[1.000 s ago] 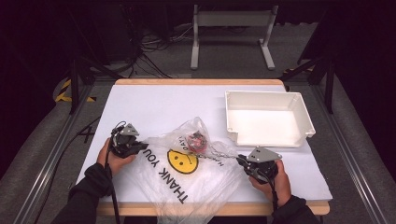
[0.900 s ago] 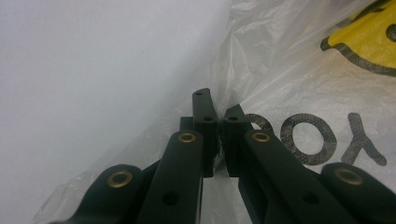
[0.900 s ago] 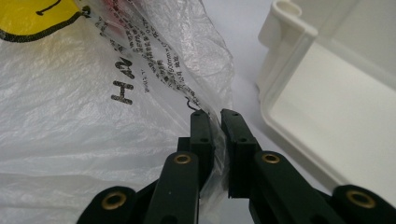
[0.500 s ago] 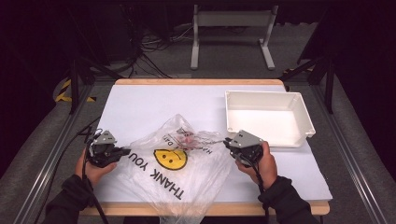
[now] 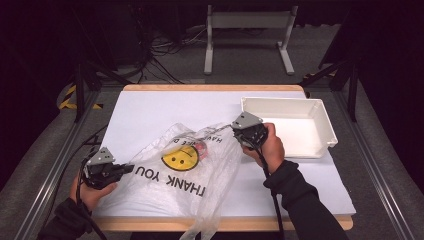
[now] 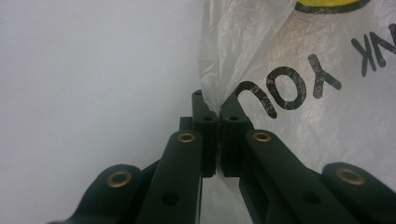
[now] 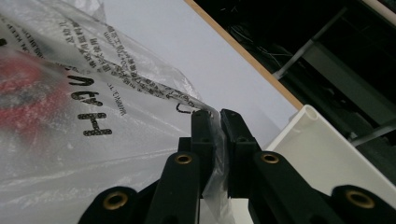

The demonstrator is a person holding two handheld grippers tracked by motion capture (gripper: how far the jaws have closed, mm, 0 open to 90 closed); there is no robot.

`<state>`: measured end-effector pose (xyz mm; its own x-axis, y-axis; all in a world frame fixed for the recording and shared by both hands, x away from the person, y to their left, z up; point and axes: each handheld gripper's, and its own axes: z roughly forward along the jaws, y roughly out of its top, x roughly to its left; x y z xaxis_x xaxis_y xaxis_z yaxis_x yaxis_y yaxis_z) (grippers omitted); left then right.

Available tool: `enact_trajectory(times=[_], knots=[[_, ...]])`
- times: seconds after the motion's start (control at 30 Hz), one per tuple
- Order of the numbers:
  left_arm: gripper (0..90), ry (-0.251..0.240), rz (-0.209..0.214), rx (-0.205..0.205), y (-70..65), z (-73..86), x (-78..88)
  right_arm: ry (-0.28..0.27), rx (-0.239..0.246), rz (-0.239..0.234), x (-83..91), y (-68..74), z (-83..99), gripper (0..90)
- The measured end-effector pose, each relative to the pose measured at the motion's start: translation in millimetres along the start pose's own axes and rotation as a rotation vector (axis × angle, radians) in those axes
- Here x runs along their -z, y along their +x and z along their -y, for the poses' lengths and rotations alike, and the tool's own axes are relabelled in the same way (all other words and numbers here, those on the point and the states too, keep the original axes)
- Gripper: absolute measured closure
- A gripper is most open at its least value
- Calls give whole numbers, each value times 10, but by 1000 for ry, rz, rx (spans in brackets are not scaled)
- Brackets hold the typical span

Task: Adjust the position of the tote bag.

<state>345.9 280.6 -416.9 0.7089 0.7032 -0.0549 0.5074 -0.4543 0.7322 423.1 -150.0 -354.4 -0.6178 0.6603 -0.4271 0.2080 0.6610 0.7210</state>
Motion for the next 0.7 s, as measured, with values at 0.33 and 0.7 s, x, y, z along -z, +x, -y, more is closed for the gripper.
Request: enact_trajectory(times=[0.33,0.7], knots=[[825,36,110,-44,-313,116,29,-10,4,-18,-166,-39,-81,764],[796,59,191,-87,-518,127,-73,-152,-46,-59,581,251,194,331]])
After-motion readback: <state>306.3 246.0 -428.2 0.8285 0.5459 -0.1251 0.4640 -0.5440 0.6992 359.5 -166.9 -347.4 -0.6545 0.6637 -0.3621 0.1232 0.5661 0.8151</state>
